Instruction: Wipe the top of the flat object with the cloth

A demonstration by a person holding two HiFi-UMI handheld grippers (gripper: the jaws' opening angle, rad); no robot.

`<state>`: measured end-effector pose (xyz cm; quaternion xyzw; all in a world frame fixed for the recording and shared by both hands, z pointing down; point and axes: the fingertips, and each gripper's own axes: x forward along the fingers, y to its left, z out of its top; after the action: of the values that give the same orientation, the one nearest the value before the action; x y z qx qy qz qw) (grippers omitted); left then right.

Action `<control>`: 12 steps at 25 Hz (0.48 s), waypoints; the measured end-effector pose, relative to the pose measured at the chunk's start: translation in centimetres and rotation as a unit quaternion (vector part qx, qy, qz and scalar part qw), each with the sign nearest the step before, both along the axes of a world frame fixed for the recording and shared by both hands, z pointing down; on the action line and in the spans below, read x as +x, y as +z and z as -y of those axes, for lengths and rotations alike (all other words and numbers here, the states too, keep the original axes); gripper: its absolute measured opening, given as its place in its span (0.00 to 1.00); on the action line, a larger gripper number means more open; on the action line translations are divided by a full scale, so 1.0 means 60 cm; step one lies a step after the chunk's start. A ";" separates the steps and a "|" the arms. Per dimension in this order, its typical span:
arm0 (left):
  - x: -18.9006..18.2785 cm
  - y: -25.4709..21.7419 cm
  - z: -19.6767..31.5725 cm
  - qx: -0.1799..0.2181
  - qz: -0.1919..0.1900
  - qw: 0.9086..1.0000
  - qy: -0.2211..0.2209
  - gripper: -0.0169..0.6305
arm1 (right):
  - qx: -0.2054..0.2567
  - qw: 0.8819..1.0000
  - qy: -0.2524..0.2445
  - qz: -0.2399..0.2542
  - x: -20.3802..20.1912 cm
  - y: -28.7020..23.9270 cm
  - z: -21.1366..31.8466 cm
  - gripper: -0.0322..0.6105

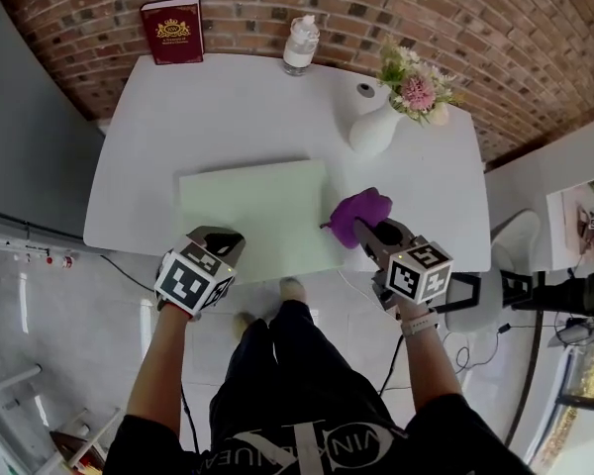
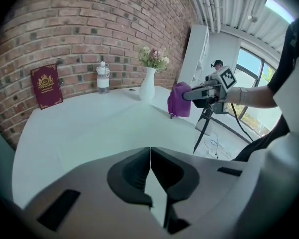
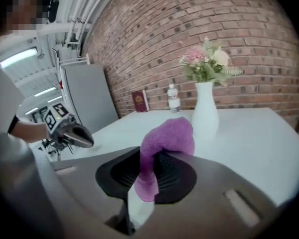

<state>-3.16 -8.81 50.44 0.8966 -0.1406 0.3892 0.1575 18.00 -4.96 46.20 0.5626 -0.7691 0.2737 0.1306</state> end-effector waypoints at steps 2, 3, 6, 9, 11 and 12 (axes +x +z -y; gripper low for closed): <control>0.030 0.002 -0.004 0.004 0.000 1.000 -0.014 0.05 | -0.007 1.000 0.009 -0.021 0.039 0.009 0.037 0.15; 0.045 0.006 -0.008 -0.003 0.000 1.000 -0.023 0.05 | -0.009 1.000 0.007 -0.027 0.051 0.015 0.056 0.15; 0.085 0.017 -0.020 -0.026 -0.010 0.999 -0.047 0.05 | -0.018 0.999 -0.009 -0.047 0.070 0.036 0.110 0.15; 0.113 0.025 -0.021 -0.030 -0.012 0.997 -0.064 0.05 | -0.030 0.996 -0.023 -0.075 0.083 0.067 0.160 0.15; 0.120 0.037 -0.023 -0.037 0.000 0.997 -0.073 0.05 | -0.041 0.995 -0.042 -0.086 0.083 0.091 0.188 0.15; 0.122 0.045 -0.025 -0.046 0.008 0.996 -0.077 0.05 | -0.046 0.994 -0.056 -0.086 0.077 0.102 0.200 0.15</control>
<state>4.16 -7.29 53.13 0.8715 -0.1924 0.3895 0.2274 22.63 -16.97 52.31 0.5331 -0.7722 0.2516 0.2369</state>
